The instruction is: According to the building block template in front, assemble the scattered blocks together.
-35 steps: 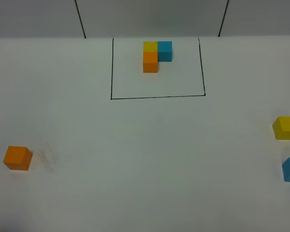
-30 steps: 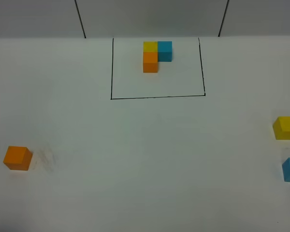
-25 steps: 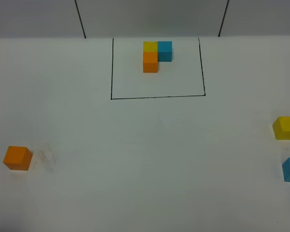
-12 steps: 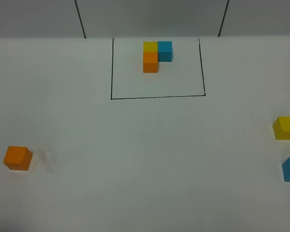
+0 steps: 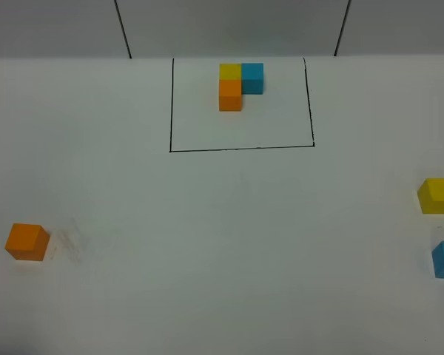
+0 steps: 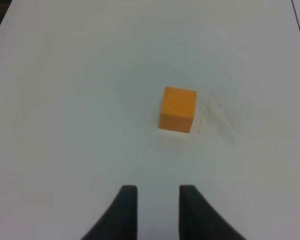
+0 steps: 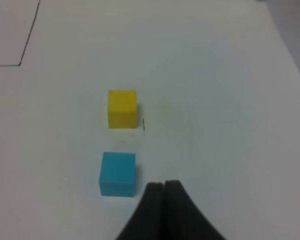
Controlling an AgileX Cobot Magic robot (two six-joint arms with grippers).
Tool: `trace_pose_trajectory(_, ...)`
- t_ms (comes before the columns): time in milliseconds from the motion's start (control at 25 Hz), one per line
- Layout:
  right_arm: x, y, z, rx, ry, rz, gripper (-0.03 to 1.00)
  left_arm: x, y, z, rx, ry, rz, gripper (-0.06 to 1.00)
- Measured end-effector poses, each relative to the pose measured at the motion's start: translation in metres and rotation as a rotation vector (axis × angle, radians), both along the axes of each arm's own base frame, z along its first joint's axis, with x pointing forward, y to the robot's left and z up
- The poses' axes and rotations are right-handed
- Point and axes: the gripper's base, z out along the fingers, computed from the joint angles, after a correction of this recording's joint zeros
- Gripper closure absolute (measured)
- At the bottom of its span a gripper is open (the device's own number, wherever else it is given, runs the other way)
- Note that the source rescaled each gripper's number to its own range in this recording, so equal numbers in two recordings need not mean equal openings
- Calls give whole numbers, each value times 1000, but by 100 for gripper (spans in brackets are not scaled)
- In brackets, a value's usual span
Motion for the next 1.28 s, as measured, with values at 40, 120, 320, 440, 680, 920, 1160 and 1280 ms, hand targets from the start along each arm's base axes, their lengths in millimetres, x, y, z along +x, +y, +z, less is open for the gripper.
trace_pose_trajectory(40, 0, 0, 0, 0, 0, 0, 97, 0, 0, 0, 0, 0, 0, 52)
trace_pose_trajectory(120, 0, 0, 0, 0, 0, 0, 97, 0, 0, 0, 0, 0, 0, 32)
trace_pose_trajectory(320, 0, 0, 0, 0, 0, 0, 97, 6, 0, 1, -1, 32, 0, 0)
trace_pose_trajectory(440, 0, 0, 0, 0, 0, 0, 97, 17, 0, 8, -4, 51, -4, -4)
trace_pose_trajectory(680, 0, 0, 0, 0, 0, 0, 97, 53, 0, 16, -6, 71, -13, -5)
trace_pose_trajectory(920, 0, 0, 0, 0, 0, 0, 97, 97, -1, 7, -34, 175, -23, -5)
trace_pose_trajectory(1160, 0, 0, 0, 0, 0, 0, 97, 145, -1, -18, -56, 306, -24, -5)
trace_pose_trajectory(1280, 0, 0, 0, 0, 0, 0, 97, 166, -1, -33, -58, 360, -24, -5)
